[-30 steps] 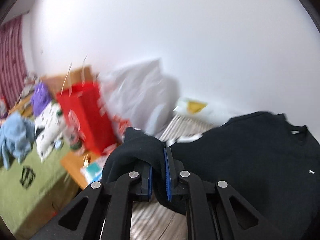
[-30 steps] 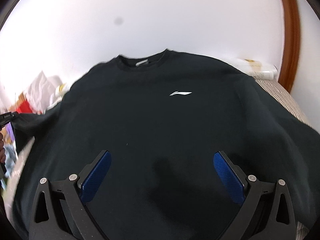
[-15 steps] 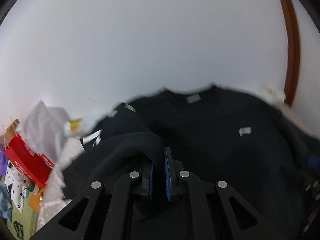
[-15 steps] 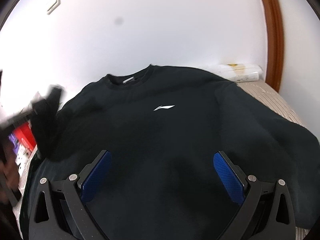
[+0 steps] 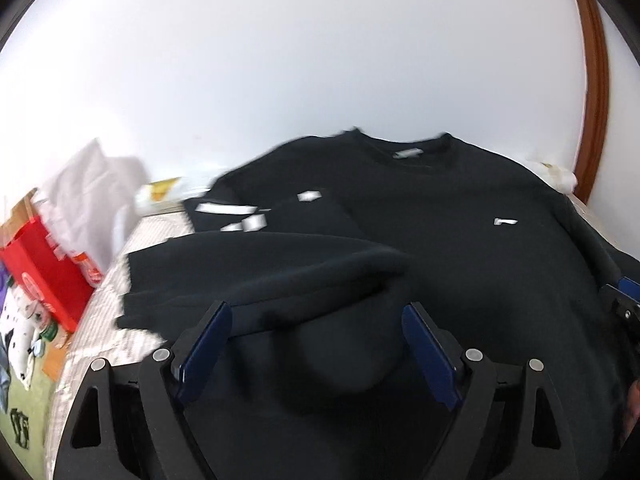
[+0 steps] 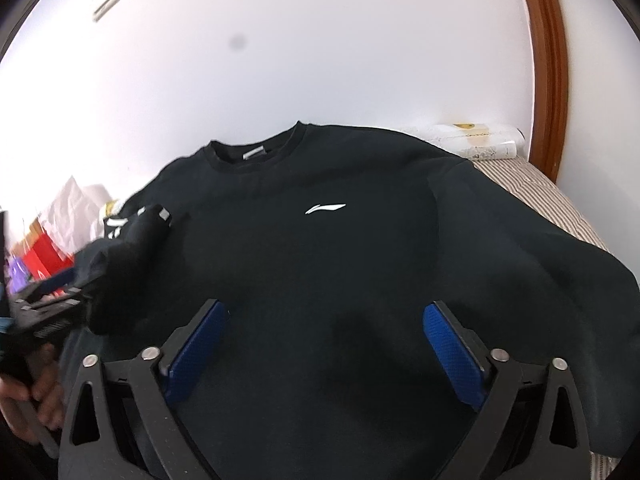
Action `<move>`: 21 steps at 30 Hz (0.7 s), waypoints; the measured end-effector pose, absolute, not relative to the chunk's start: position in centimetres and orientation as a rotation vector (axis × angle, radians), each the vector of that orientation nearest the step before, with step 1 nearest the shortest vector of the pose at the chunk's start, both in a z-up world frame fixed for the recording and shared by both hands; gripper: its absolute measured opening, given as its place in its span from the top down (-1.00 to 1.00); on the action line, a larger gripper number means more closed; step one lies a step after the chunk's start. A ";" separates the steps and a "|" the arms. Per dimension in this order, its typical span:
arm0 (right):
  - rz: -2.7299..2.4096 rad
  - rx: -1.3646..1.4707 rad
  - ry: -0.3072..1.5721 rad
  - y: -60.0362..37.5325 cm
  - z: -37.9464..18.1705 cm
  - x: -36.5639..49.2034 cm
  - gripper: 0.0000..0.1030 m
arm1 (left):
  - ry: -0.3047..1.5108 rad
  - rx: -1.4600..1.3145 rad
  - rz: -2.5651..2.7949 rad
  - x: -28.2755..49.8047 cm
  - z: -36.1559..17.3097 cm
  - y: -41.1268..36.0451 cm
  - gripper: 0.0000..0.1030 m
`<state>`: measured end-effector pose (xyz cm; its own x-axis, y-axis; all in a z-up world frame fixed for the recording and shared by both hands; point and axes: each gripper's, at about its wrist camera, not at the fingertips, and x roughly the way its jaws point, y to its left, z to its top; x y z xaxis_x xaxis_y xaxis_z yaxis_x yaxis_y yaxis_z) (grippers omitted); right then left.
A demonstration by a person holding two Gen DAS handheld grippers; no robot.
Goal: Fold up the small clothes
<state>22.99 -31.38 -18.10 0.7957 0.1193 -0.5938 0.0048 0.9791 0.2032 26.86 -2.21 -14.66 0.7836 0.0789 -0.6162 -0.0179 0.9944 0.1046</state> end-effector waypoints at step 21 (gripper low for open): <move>0.269 0.029 0.723 -21.7 -16.5 25.2 0.03 | 0.730 -0.098 0.158 25.1 -16.3 12.3 -0.66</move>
<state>25.25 -21.67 -16.54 0.7168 0.2530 -0.6497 -0.2330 0.9652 0.1189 25.08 12.35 -16.32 0.7342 0.1092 -0.6701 -0.1772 0.9836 -0.0339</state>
